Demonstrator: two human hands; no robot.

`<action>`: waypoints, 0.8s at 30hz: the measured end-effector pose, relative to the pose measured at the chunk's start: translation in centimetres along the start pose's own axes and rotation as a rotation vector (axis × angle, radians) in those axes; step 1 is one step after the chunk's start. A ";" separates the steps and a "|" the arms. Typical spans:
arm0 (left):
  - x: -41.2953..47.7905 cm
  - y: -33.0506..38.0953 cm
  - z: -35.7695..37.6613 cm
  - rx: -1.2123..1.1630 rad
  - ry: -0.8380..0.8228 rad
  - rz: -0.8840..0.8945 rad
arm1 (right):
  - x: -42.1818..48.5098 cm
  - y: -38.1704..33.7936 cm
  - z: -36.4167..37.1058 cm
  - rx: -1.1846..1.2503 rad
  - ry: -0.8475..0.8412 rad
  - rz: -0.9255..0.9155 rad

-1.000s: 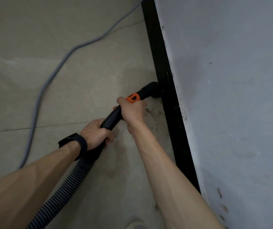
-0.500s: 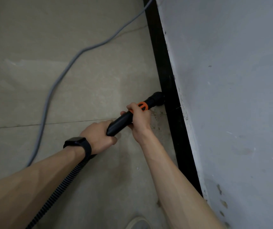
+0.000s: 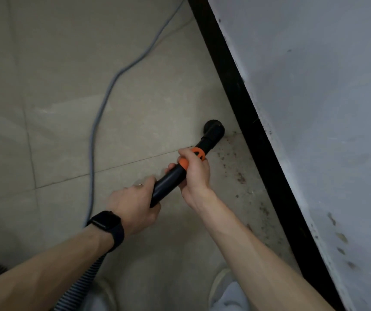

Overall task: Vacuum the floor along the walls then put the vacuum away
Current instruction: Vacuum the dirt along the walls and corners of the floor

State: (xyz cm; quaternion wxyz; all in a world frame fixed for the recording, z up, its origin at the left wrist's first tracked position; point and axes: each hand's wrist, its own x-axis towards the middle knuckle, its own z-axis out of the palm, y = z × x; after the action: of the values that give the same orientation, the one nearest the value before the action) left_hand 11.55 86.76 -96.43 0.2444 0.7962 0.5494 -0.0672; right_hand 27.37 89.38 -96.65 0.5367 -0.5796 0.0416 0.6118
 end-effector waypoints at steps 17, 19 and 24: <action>-5.6 -5.2 1.6 0.296 -0.162 0.190 | -5.7 6.4 -0.8 0.024 0.078 0.143; -5.4 -4.9 1.9 0.294 -0.150 0.197 | -5.5 6.0 -0.8 0.037 0.083 0.143; -3.6 -3.2 2.4 0.263 -0.109 0.223 | -4.3 4.4 -1.3 0.060 0.119 0.103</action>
State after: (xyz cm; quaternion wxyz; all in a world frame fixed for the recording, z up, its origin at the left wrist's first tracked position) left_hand 7.60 83.50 -98.13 0.1735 0.8724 0.4301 -0.1541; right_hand 24.10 84.07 -96.34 0.5183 -0.5956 0.1218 0.6015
